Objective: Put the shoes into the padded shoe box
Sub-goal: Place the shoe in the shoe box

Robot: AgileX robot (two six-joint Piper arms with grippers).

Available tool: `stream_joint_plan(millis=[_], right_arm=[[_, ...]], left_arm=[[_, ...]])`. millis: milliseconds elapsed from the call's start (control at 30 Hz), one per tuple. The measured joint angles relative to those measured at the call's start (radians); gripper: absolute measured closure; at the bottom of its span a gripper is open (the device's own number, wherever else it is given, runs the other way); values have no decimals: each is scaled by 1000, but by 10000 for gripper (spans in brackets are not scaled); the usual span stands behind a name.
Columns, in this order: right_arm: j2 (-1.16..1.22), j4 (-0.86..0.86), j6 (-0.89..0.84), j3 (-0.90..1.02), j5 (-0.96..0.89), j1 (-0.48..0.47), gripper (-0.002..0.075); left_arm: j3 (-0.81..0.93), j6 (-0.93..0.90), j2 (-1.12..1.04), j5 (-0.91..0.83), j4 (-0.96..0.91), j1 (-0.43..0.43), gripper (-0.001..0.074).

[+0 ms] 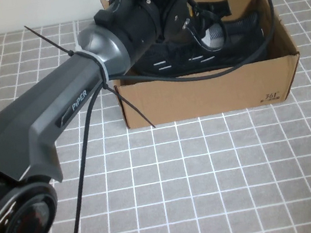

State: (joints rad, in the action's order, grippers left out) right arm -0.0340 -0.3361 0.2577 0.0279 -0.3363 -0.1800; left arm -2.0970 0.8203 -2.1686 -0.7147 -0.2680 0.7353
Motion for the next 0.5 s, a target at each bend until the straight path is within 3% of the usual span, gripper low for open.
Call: stream_joint_plan(millis=[500], right_arm=[[0,0,0,0,0,0,734]], left_arm=[[0,0,-7,27,15,0,724]])
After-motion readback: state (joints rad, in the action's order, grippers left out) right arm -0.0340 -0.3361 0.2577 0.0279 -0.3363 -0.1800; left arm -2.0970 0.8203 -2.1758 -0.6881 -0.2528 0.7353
